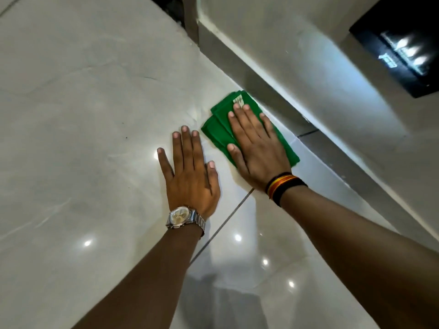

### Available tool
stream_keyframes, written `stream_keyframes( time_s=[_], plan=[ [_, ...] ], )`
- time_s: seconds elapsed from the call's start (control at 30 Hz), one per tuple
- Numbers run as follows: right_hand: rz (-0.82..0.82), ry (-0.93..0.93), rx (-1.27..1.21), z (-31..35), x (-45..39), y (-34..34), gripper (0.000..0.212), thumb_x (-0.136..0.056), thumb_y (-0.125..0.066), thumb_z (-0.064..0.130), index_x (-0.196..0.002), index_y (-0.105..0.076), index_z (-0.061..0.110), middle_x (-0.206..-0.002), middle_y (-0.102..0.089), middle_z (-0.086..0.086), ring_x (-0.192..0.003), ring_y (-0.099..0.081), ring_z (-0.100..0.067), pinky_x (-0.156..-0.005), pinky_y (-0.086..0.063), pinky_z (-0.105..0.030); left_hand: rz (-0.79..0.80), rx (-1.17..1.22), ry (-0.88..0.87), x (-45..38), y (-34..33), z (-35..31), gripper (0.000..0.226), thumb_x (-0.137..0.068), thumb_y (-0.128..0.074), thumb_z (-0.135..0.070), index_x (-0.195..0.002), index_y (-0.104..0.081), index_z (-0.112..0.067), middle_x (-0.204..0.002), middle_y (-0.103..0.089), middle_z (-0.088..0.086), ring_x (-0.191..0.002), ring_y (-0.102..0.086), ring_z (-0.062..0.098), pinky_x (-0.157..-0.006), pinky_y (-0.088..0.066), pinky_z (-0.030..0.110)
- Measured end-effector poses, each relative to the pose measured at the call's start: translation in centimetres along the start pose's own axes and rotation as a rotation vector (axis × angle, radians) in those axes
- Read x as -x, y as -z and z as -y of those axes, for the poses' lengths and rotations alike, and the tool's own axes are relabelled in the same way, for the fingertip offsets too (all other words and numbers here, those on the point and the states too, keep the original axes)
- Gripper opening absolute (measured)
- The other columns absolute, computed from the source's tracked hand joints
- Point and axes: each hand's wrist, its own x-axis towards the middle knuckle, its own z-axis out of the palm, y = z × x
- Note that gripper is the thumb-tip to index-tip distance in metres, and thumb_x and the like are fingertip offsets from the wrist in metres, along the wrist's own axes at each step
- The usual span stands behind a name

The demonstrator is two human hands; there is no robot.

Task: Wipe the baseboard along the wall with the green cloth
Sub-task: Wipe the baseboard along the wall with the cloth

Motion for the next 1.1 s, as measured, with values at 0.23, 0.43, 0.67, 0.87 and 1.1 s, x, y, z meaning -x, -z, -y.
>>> stream_keyframes(
  time_s=[0.23, 0.43, 0.67, 0.87, 1.1],
  plan=[
    [0.013, 0.056, -0.090, 0.2, -1.1, 1.5, 0.068, -0.106, -0.038, 0.048, -0.161, -0.033, 0.010, -0.171, -0.030, -0.015, -0.161, -0.022, -0.029, -0.135, -0.008, -0.047, 0.007, 0.010, -0.015, -0.1, -0.1, 0.1, 0.074, -0.108, -0.028, -0.038, -0.172, -0.009, -0.007, -0.182, -0.004, 0.014, -0.169, -0.002, 0.031, -0.134, -0.002, 0.066],
    [0.049, 0.228, -0.095, 3.5, -9.0, 2.0, 0.062, -0.112, -0.026, 0.045, -0.166, -0.022, 0.017, -0.175, -0.019, -0.010, -0.164, -0.013, -0.026, -0.134, -0.005, -0.041, -0.017, -0.010, -0.015, -0.1, -0.5, -0.1, 0.074, -0.107, -0.030, -0.038, -0.171, -0.014, -0.004, -0.181, -0.009, 0.015, -0.169, -0.005, 0.031, -0.133, -0.001, 0.067],
    [0.057, 0.057, -0.184, 2.6, -9.7, 3.3, 0.058, -0.113, -0.029, 0.038, -0.167, -0.020, 0.019, -0.176, -0.017, -0.005, -0.164, -0.011, -0.022, -0.134, -0.004, -0.038, -0.028, 0.003, -0.027, 0.0, -0.5, 0.2, 0.073, -0.108, -0.028, -0.038, -0.172, -0.012, -0.007, -0.182, -0.008, 0.013, -0.169, -0.004, 0.029, -0.132, -0.002, 0.069],
    [0.040, 0.034, -0.127, -0.7, -3.9, 2.8, 0.056, -0.113, -0.030, 0.036, -0.166, -0.024, 0.018, -0.175, -0.022, -0.006, -0.163, -0.018, -0.023, -0.134, -0.012, -0.040, -0.021, 0.020, -0.023, -0.1, -0.3, 0.0, 0.073, -0.108, -0.031, -0.037, -0.172, -0.012, -0.007, -0.182, -0.008, 0.013, -0.169, -0.005, 0.030, -0.132, -0.001, 0.070],
    [0.019, 0.044, -0.141, -1.6, -2.5, 2.6, 0.057, -0.113, -0.032, 0.035, -0.165, -0.027, 0.015, -0.174, -0.024, -0.007, -0.163, -0.020, -0.024, -0.134, -0.013, -0.041, -0.017, 0.020, -0.023, 0.1, 0.1, 0.1, 0.071, -0.109, -0.031, -0.035, -0.172, -0.014, -0.006, -0.181, -0.010, 0.013, -0.169, -0.007, 0.029, -0.131, -0.004, 0.071]
  ],
)
